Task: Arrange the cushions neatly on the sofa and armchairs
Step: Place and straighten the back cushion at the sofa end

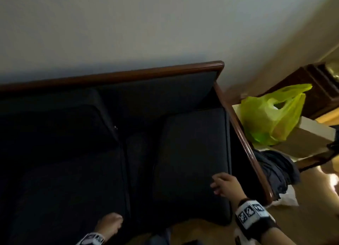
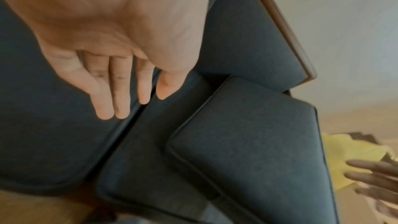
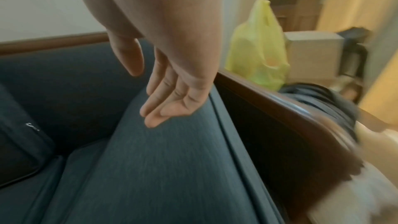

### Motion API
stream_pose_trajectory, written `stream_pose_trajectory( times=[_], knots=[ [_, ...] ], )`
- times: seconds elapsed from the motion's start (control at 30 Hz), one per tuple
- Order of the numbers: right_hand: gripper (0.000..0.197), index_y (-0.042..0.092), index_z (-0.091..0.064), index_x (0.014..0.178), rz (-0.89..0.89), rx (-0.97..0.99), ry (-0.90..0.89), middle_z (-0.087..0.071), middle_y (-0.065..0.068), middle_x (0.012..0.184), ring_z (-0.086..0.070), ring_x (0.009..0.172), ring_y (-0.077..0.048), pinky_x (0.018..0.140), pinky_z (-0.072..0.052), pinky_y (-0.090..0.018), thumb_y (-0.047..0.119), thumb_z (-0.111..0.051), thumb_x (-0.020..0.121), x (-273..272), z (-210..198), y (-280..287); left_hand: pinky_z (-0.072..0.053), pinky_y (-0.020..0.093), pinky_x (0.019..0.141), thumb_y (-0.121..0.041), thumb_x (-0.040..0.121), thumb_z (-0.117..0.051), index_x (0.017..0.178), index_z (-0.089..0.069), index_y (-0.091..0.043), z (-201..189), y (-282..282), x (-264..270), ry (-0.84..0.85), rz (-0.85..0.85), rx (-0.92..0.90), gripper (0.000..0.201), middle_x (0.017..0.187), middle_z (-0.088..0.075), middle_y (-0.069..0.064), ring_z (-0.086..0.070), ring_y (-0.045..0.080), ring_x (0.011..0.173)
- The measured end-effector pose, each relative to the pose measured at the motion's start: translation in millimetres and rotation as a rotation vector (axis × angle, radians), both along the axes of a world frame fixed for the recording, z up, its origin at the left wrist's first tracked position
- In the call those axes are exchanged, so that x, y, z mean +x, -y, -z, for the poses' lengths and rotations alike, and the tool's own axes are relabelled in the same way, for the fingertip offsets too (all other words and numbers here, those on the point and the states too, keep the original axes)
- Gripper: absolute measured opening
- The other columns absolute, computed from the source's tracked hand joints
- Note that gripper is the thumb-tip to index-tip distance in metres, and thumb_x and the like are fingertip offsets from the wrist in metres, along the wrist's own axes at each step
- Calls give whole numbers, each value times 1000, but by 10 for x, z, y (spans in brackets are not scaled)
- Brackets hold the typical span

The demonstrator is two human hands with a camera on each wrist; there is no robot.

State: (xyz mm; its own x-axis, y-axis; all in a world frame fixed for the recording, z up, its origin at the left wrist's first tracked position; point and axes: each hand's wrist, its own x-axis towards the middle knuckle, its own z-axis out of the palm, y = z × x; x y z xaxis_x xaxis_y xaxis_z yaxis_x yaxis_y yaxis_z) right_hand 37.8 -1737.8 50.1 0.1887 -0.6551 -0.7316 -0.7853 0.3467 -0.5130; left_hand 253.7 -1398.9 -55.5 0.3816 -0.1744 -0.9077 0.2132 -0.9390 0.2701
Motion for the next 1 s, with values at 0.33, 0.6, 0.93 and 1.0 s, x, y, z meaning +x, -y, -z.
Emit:
stream_pose_trajectory(
  times=[0.33, 0.6, 0.93, 1.0],
  knots=[
    [26, 13, -67, 114, -551, -318, -143, -66, -12, 114, -58, 109, -28, 84, -40, -26, 21, -64, 89, 1969, 139, 1299, -39, 29, 103, -39, 93, -60, 131, -57, -14, 349, 1150, -466, -114, -180, -17, 46, 136, -59, 11, -52, 29, 129],
    [64, 5, -44, 139, -777, -388, -390, -44, -22, 143, -39, 132, -40, 108, -37, -43, 34, -65, 86, 2797, 853, 1841, -48, 43, 90, -55, 67, -82, 141, -44, -14, 811, 1456, -874, -402, -971, 61, 93, 142, -48, 9, -46, 34, 129],
    [73, 16, -39, 140, -1014, -434, -545, -45, -14, 145, -38, 135, -36, 113, -22, -51, 52, -62, 82, 2809, 1152, 1988, -45, 49, 101, -47, 31, -97, 140, -34, -10, 990, 1438, -973, -358, -1062, -10, 131, 133, -54, 6, -49, 29, 126],
    [77, 16, -37, 141, -1025, -473, -544, -45, -13, 146, -36, 137, -34, 113, -19, -52, 55, -62, 80, 2779, 1153, 1974, -47, 49, 100, -43, 23, -100, 134, -40, -9, 997, 1426, -958, -344, -1079, -21, 131, 126, -59, 7, -53, 28, 119]
  ],
)
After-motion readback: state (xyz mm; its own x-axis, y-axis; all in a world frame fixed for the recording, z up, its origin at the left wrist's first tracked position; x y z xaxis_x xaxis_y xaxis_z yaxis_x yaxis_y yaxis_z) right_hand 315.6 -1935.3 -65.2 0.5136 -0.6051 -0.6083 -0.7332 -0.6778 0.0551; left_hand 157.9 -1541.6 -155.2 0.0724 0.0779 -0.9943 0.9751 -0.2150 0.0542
